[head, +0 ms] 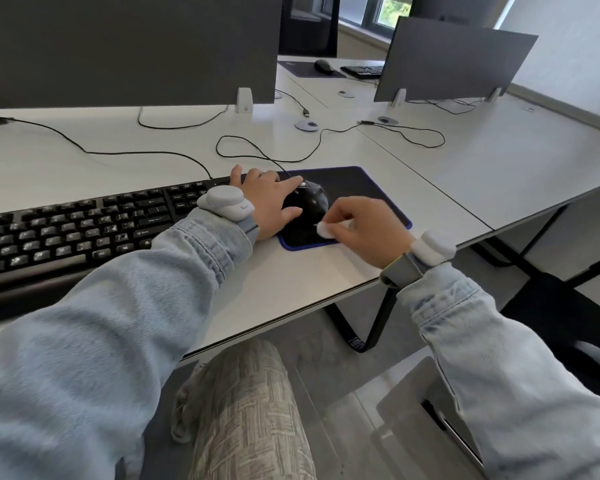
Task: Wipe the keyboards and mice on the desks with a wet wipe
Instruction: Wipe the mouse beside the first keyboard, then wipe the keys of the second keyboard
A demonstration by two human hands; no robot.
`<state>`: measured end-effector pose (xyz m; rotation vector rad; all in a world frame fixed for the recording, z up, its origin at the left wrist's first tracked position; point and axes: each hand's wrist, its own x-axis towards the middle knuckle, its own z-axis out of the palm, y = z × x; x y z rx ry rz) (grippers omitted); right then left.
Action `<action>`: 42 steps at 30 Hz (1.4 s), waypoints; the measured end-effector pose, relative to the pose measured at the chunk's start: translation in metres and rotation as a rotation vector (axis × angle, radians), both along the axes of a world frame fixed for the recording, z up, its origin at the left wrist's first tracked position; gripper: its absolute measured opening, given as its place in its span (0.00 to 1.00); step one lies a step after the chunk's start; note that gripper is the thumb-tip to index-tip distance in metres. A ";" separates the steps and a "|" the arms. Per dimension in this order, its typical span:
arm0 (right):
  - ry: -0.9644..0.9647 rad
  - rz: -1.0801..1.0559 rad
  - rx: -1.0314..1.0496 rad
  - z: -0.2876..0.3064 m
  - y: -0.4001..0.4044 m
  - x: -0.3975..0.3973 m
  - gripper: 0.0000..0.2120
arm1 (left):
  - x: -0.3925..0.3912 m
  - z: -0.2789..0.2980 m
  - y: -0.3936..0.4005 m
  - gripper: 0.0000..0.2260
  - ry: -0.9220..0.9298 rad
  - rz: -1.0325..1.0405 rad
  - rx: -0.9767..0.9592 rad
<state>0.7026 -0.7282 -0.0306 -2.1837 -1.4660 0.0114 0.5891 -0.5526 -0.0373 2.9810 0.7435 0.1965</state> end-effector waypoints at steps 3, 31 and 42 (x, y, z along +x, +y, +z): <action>-0.007 -0.246 -0.026 -0.005 0.005 0.007 0.04 | -0.022 0.004 -0.001 0.24 0.003 0.000 -0.005; 0.020 0.429 -0.262 0.062 0.297 -0.241 0.09 | -0.300 0.062 0.159 0.44 0.143 0.261 -0.292; 0.055 0.374 -0.740 0.160 0.321 -0.345 0.05 | -0.426 0.160 0.167 0.35 0.236 0.514 -0.353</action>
